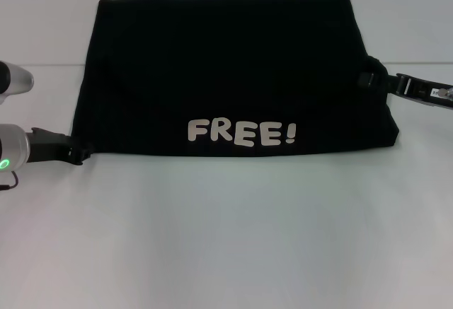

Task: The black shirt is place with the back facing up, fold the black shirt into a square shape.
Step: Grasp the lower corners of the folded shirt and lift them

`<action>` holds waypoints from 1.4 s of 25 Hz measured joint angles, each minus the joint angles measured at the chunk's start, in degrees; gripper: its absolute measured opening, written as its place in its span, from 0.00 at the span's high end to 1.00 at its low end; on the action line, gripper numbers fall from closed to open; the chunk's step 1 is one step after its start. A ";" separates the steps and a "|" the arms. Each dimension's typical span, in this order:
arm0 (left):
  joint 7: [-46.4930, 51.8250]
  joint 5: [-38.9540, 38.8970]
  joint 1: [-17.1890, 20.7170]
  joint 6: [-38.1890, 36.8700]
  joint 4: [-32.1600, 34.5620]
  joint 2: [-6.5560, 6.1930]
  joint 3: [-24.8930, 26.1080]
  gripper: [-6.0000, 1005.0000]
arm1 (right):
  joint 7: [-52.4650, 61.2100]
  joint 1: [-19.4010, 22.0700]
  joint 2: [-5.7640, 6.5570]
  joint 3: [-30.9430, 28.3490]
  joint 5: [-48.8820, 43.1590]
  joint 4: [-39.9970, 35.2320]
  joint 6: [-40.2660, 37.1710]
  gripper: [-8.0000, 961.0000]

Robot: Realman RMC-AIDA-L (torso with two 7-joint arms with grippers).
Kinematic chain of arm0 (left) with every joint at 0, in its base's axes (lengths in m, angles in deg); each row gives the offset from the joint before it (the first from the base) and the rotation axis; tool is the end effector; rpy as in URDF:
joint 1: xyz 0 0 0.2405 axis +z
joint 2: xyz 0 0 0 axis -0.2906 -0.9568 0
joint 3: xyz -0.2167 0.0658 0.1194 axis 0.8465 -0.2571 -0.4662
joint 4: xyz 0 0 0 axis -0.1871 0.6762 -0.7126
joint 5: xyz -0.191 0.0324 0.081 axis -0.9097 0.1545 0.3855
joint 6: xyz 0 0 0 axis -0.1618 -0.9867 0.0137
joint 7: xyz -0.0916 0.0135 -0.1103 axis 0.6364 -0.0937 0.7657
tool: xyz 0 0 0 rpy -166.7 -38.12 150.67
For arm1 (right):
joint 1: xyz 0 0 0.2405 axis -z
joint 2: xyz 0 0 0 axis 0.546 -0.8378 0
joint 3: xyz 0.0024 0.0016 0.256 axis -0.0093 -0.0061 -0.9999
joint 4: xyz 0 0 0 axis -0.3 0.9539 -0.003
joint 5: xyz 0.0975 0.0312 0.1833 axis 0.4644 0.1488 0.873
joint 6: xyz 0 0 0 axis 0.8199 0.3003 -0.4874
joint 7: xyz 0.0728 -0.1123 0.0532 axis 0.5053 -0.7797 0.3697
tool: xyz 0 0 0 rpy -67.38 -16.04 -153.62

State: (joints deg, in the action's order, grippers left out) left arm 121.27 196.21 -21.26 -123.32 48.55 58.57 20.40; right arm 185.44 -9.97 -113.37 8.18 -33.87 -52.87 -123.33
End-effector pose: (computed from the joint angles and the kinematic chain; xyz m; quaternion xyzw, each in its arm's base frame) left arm -0.3234 0.4056 0.0211 -0.8445 -0.3842 0.0042 0.3731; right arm 0.2818 0.4276 0.0295 -0.7650 0.5160 0.2643 0.2807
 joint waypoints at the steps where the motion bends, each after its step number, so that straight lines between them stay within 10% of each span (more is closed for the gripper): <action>1: 0.01 0.08 -0.04 0.07 -0.06 0.00 0.00 0.58 | 0.00 0.00 0.00 0.00 0.00 0.00 0.00 0.35; 13: 0.28 0.49 -0.18 0.37 -0.14 0.08 -0.46 0.96 | 0.24 0.33 0.59 0.59 -0.91 0.15 0.01 0.35; 35: 5.96 3.00 0.54 -4.23 5.20 0.33 -0.76 0.96 | 8.13 3.77 4.23 0.70 -9.96 -1.49 -1.82 0.36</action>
State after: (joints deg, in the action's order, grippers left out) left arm 127.23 199.22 -20.72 -127.56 53.75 58.91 19.64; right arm 193.56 -6.20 -109.14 8.89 -43.83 -54.36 -125.15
